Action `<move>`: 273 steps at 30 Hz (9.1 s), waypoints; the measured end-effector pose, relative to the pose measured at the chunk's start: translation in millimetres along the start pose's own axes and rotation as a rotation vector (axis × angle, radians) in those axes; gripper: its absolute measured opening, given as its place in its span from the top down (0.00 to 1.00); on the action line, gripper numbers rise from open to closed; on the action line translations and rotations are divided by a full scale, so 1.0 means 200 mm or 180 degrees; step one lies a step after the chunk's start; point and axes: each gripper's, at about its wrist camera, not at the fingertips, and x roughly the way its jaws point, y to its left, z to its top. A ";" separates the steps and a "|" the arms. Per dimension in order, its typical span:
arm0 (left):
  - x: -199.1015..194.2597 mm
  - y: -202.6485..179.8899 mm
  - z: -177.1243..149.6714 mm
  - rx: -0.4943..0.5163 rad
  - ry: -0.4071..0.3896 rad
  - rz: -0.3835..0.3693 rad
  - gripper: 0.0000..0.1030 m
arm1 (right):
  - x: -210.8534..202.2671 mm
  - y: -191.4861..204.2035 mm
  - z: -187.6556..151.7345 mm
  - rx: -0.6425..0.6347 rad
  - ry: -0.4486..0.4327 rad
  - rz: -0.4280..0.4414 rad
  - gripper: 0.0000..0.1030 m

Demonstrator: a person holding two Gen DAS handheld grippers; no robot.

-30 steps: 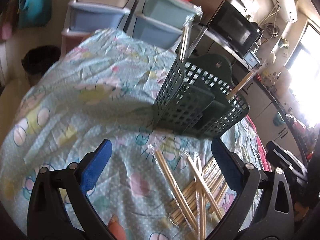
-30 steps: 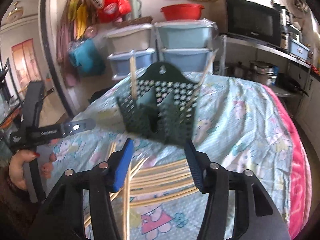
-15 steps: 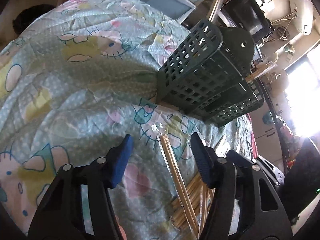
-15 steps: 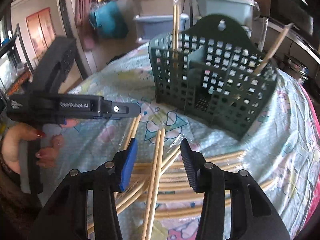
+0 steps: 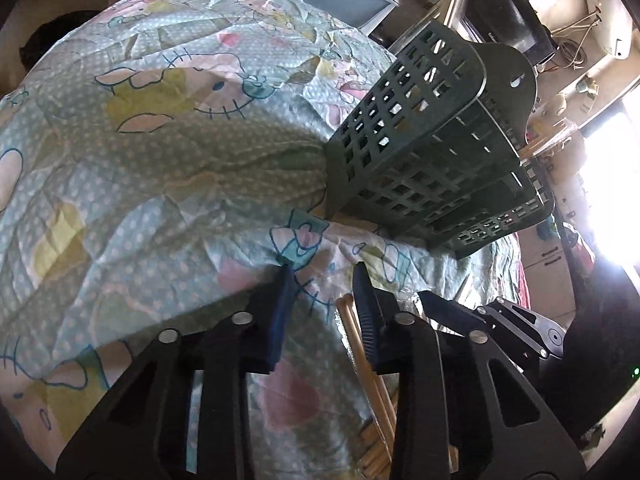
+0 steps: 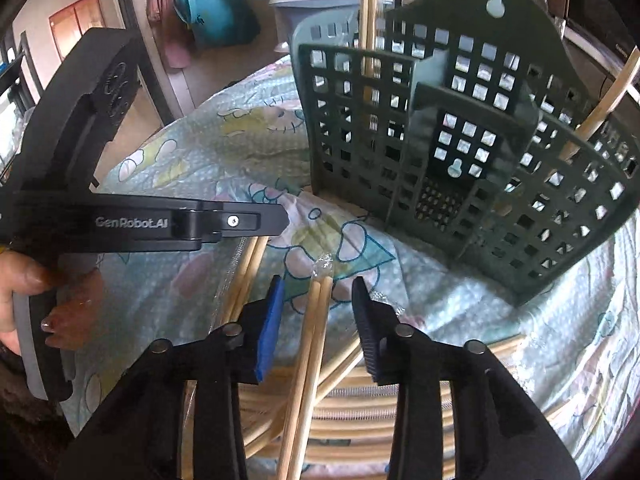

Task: Organize utensils
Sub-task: 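Grasp more chopsticks from the pile with the right tool while the left tool grasps one, then lift the held chopsticks and carry both tools above the caddy, then open the right tool to drop chopsticks into the caddy while the left tool releases too, then withdraw the right tool from the caddy toward the remaining chopsticks, then grasp a wooden chopstick with the right tool while the left tool grasps another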

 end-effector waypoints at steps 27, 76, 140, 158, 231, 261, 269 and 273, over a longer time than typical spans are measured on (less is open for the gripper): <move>-0.38 -0.12 0.04 0.0313 -0.0543 -0.0129 1.00 | -0.57 -0.15 0.02 0.0268 -0.0762 0.0116 0.91; -0.94 -1.07 0.35 0.1287 -0.1647 -0.0774 1.00 | -1.37 -0.26 0.27 0.0315 -0.2395 -0.0406 0.91; -0.43 -0.80 0.44 0.1115 -0.1547 -0.0549 0.74 | -0.94 -0.54 0.31 0.0596 -0.2220 -0.0873 0.63; -0.65 -0.69 0.26 0.1076 -0.1866 -0.0171 0.26 | -1.00 -0.52 0.12 0.0690 -0.2103 -0.0960 0.47; -0.04 -0.63 -0.31 0.1790 -0.0500 0.0524 0.10 | -0.48 -0.62 -0.51 0.1508 -0.0533 -0.0930 0.40; 0.20 -0.53 -0.17 0.1564 0.0194 0.0431 0.67 | -0.30 -0.81 -0.46 0.1964 -0.0264 -0.0976 0.81; 0.19 -0.48 -0.13 0.1599 0.0265 0.0459 0.90 | -0.33 -0.88 -0.47 0.2093 -0.0372 -0.0779 0.92; 0.15 -0.43 -0.11 0.1538 0.0309 0.0371 0.94 | -0.39 -0.86 -0.45 0.1995 -0.0515 -0.0734 0.92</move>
